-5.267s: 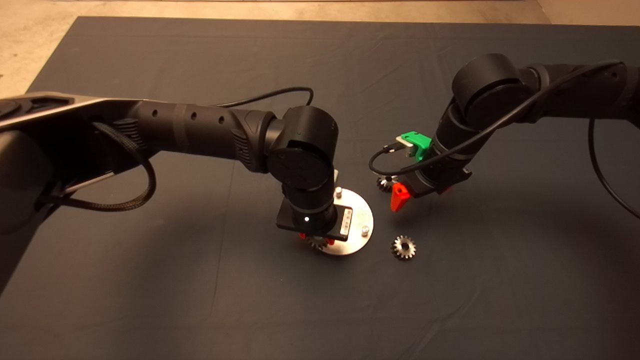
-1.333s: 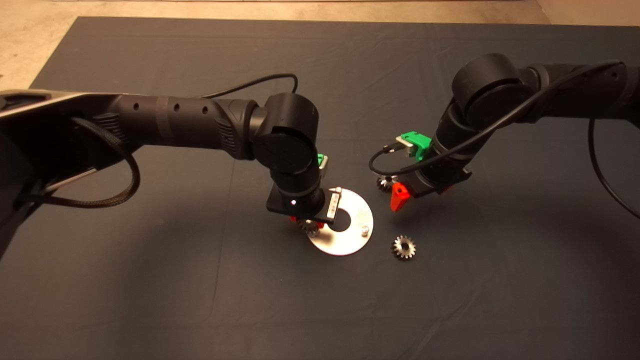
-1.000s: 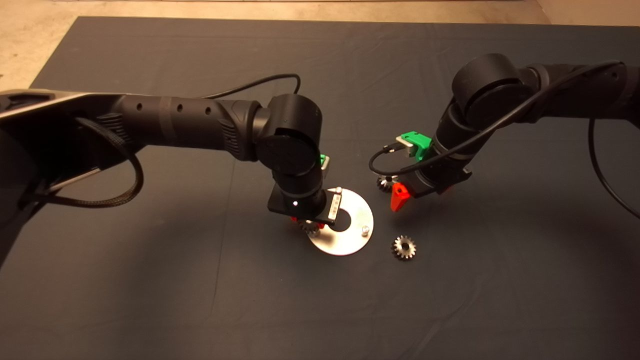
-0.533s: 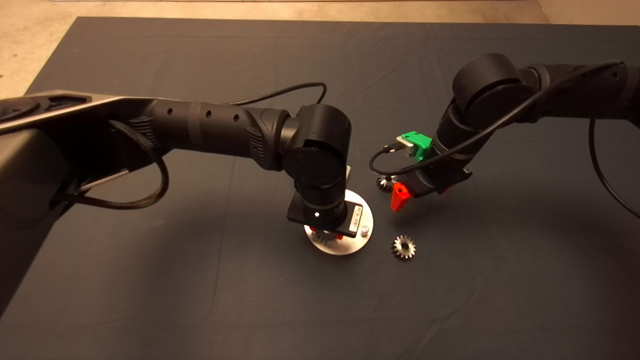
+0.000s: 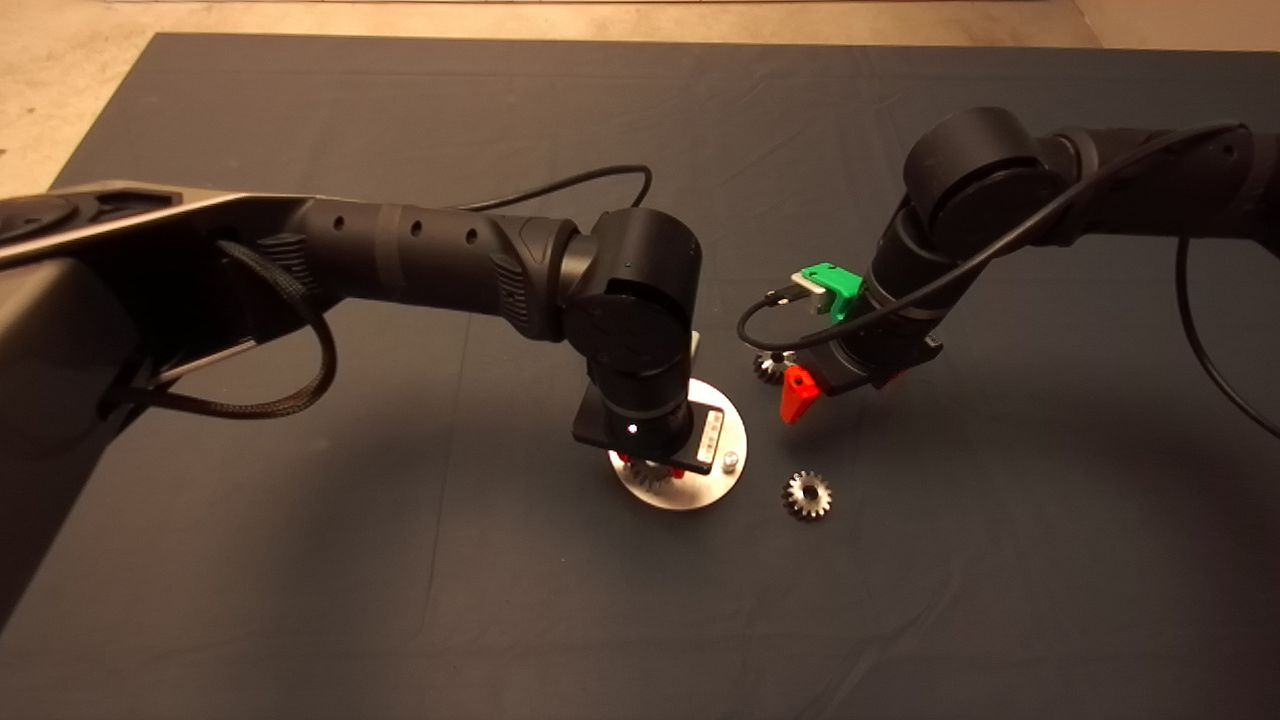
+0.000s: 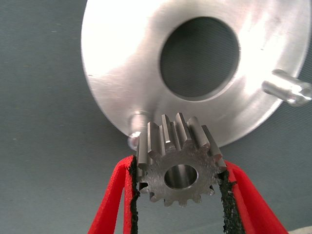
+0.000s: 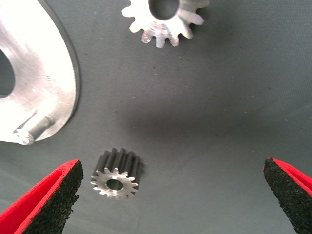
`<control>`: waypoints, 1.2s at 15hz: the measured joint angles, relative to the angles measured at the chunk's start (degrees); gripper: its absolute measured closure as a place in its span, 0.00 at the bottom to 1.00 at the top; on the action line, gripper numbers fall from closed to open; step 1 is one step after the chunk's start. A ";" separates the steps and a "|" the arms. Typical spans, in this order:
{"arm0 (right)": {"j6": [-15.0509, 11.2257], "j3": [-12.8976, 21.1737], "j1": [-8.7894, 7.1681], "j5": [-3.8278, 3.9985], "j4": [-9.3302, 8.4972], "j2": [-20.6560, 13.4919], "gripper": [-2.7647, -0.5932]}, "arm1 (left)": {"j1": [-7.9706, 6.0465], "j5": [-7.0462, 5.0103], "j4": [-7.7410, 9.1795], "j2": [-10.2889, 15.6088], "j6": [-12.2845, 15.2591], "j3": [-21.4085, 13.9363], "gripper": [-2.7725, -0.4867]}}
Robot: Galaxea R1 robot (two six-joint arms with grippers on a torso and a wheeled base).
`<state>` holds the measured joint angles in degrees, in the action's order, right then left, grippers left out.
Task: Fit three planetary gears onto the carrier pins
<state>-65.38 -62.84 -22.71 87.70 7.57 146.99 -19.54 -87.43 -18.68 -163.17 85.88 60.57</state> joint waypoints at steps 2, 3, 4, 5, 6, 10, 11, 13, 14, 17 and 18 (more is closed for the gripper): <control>0.00 0.00 0.00 -0.02 0.00 0.00 0.00 | -0.06 0.57 0.10 0.84 -0.72 -0.02 0.85; 0.00 0.00 0.00 -0.05 -0.02 0.02 0.00 | -0.13 0.77 0.18 1.29 -0.94 -0.02 0.85; 0.00 0.00 0.00 -0.02 0.00 0.00 0.00 | -0.18 0.78 0.16 1.63 -1.16 -0.02 0.85; 0.00 0.00 0.00 0.00 0.00 0.00 0.00 | -0.20 0.87 0.16 1.99 -1.34 -0.02 0.85; 0.00 0.00 0.00 0.00 0.00 0.01 0.00 | -0.29 0.88 0.16 2.21 -1.44 -0.02 0.85; 0.00 0.02 0.00 -0.02 0.02 0.02 0.00 | -0.27 0.50 0.21 2.72 -2.30 -0.02 0.85; 0.00 0.02 0.00 -0.02 0.02 0.00 0.00 | -0.27 0.50 0.21 2.73 -2.39 -0.02 0.85; 0.00 0.02 0.00 -0.02 0.02 0.00 0.00 | -0.27 0.56 0.21 2.84 -2.43 -0.02 0.85; 0.00 0.02 0.00 -0.02 0.02 0.00 0.00 | -0.27 0.63 0.21 2.86 -2.43 -0.02 0.85; 0.00 0.02 0.00 -0.02 0.02 0.00 0.00 | -0.27 0.61 0.21 2.86 -2.47 -0.02 0.85; 0.00 0.02 0.00 -0.02 0.02 0.00 0.00 | -0.27 0.61 0.21 2.86 -2.47 -0.02 0.85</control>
<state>-65.38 -62.82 -22.71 87.67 7.59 146.99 -19.81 -86.82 -18.47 -160.31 83.41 60.54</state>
